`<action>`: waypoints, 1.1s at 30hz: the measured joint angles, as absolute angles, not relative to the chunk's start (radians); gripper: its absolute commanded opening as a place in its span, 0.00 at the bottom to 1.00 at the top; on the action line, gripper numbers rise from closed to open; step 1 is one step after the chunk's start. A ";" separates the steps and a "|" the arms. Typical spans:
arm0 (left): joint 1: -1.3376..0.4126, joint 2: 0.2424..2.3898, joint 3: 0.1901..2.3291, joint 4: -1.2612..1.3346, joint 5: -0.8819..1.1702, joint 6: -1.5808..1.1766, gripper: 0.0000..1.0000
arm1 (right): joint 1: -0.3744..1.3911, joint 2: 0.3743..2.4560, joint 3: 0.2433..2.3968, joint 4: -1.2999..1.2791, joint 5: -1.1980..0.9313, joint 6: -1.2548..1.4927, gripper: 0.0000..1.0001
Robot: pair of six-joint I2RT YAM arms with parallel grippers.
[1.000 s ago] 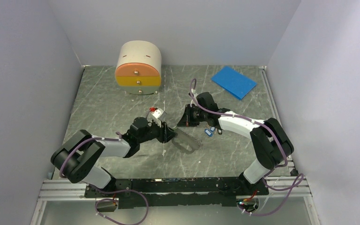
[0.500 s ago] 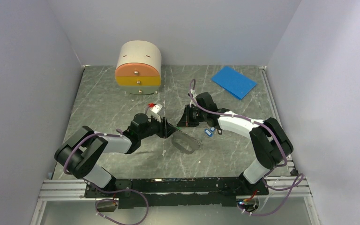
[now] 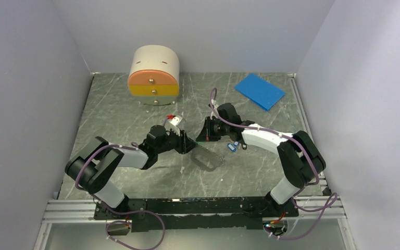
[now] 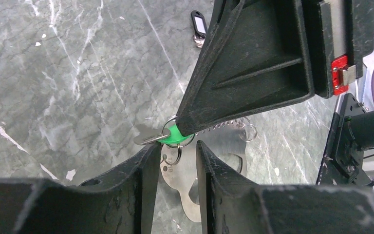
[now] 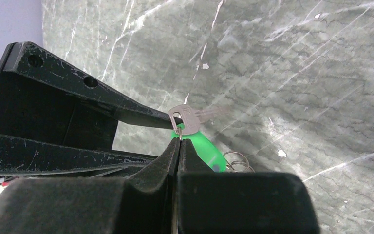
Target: Remove the keys from the keyring
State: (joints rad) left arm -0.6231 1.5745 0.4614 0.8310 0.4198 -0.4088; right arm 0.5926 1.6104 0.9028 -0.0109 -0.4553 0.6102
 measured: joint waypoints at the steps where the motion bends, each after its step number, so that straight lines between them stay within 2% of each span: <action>1: -0.623 1.576 0.463 0.831 0.424 -0.409 0.32 | 0.593 1.610 0.903 -0.011 -0.455 0.610 0.00; 7: -0.618 1.577 0.466 0.823 0.433 -0.406 0.10 | 0.592 1.610 0.904 -0.011 -0.452 0.611 0.00; 10: -0.617 1.577 0.466 0.822 0.439 -0.406 0.03 | 0.591 1.610 0.904 -0.010 -0.450 0.610 0.00; 33: -0.617 1.436 0.395 0.854 0.494 -0.326 0.03 | 0.587 1.603 0.904 -0.051 -0.456 0.606 0.00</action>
State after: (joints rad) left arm -0.6167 1.4357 0.3946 0.8539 0.4938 -0.3264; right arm 0.5873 1.6028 0.9043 -0.0509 -0.4561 0.6060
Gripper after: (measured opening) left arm 0.034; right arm 0.017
